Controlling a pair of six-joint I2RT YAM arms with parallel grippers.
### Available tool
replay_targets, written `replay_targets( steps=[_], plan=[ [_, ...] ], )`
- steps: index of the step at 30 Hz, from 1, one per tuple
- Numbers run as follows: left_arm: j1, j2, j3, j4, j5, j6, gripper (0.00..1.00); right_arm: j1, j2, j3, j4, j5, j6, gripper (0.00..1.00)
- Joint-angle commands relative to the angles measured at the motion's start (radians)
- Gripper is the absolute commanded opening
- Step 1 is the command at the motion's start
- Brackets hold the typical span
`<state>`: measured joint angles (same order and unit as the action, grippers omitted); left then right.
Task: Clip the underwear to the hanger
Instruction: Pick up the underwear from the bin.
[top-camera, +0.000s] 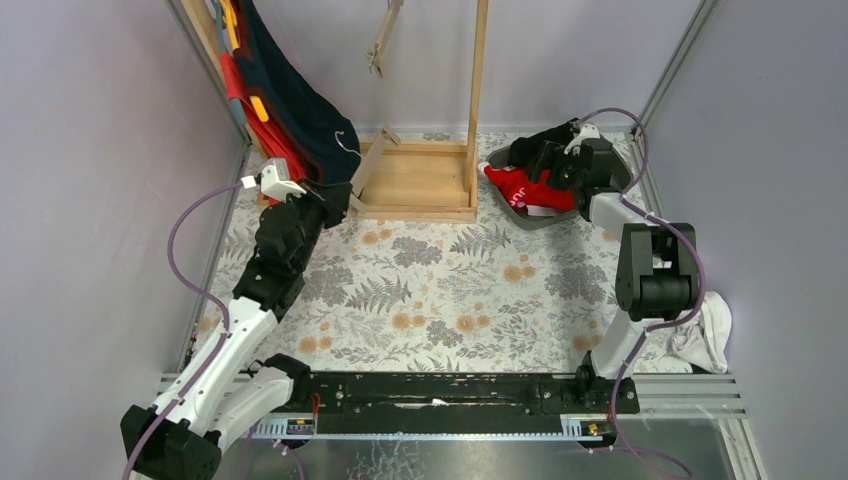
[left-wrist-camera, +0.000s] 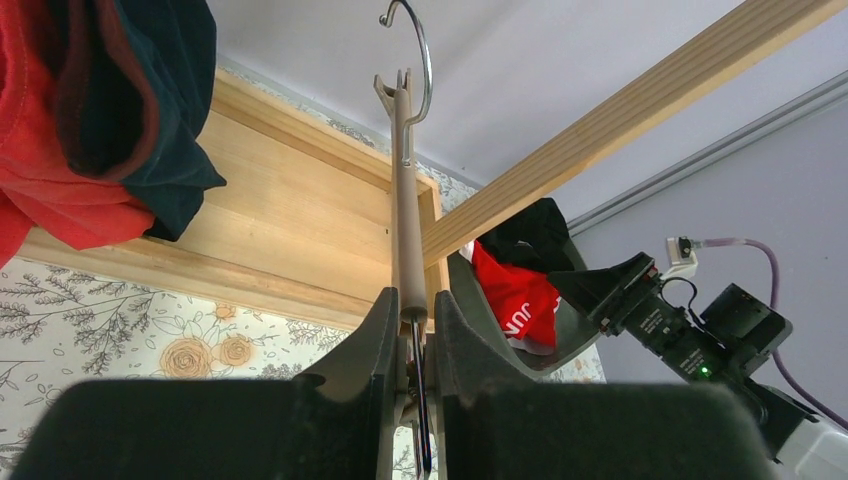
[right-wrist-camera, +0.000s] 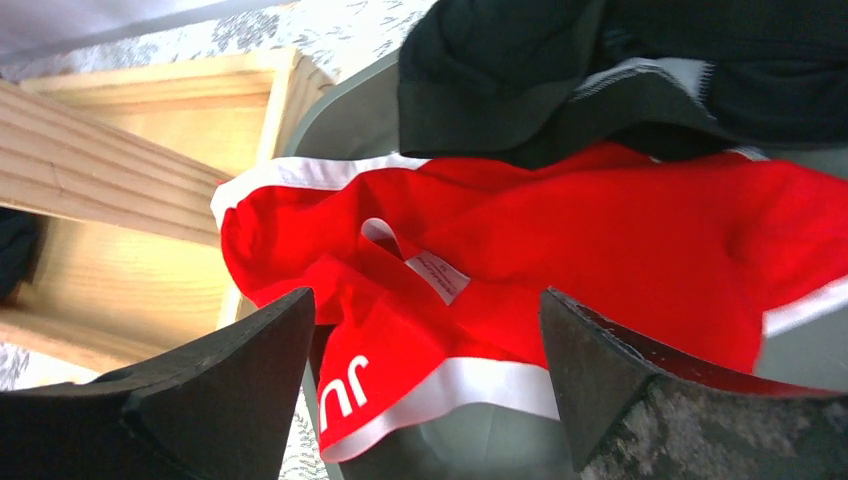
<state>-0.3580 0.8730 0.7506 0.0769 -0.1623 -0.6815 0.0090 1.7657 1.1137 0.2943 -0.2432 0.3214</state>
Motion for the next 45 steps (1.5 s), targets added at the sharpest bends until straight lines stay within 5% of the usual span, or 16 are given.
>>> replay_targets(
  steps=[1, 33, 41, 45],
  plan=[
    [-0.017, -0.007, -0.008, 0.113, -0.058, -0.013, 0.0, 0.005, 0.033, 0.093, 0.044, -0.137, -0.08, 0.88],
    [-0.078, 0.039, 0.005, 0.12, -0.1, -0.003, 0.0, 0.006, 0.14, 0.251, -0.208, -0.252, -0.28, 0.74],
    [-0.079, 0.035, 0.001, 0.118, -0.106, -0.001, 0.0, 0.007, 0.179, 0.285, -0.228, -0.28, -0.279, 0.64],
    [-0.079, 0.031, 0.001, 0.115, -0.11, 0.002, 0.0, 0.008, 0.193, 0.309, -0.251, -0.293, -0.285, 0.49]
  ],
)
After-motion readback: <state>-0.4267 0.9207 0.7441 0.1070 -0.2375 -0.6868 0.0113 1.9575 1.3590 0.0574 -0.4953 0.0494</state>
